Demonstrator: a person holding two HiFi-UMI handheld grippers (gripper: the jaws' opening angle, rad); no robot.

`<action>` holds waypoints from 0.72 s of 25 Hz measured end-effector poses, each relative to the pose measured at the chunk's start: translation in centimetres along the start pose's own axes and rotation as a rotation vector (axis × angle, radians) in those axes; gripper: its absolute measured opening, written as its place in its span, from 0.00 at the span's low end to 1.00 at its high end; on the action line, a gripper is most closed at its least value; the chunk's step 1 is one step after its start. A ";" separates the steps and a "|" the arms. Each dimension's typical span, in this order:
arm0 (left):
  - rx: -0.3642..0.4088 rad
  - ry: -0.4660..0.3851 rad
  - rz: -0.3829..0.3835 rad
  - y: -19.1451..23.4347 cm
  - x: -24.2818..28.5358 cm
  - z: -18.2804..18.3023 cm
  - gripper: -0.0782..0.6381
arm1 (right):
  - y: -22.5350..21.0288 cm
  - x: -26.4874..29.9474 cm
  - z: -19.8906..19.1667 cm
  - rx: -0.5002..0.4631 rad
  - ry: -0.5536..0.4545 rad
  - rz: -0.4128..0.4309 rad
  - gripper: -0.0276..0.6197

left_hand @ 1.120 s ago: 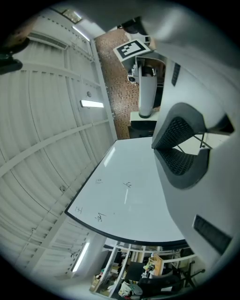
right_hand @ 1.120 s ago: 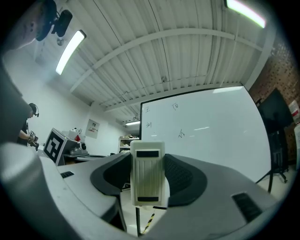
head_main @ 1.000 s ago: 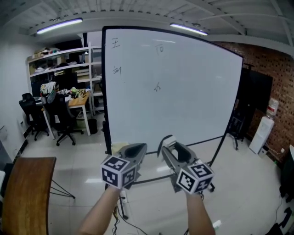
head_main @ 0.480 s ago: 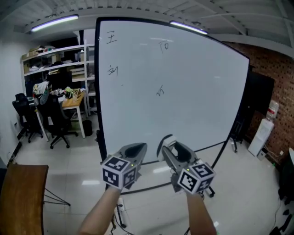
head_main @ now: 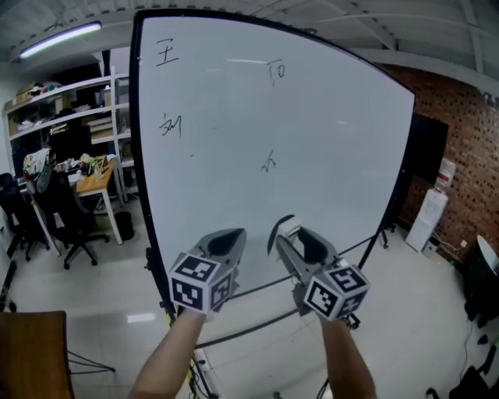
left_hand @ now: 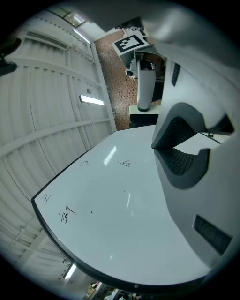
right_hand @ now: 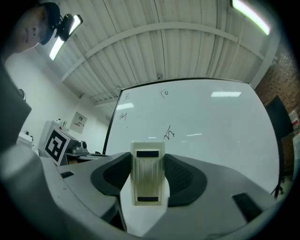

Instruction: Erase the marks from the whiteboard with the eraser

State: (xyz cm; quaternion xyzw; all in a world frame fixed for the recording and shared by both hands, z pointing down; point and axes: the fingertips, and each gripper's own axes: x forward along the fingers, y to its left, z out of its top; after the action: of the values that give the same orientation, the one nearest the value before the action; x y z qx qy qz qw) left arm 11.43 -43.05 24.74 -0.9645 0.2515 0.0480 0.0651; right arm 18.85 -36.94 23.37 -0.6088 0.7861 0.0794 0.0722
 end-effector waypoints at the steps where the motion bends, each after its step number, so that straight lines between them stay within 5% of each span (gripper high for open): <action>1: -0.002 -0.002 -0.003 0.3 0.5 0.1 0.11 | -0.4 0.4 0.1 0.000 -0.004 -0.002 0.40; 18: 0.048 -0.034 0.165 3.5 6.8 3.2 0.11 | -9.1 8.9 3.5 -0.047 -0.064 0.101 0.40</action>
State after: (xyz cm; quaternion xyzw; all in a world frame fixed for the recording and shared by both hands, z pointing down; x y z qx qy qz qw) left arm 15.42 -48.82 20.38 -0.9377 0.3299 0.0632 0.0883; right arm 25.52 -46.85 17.70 -0.5670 0.8110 0.1210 0.0790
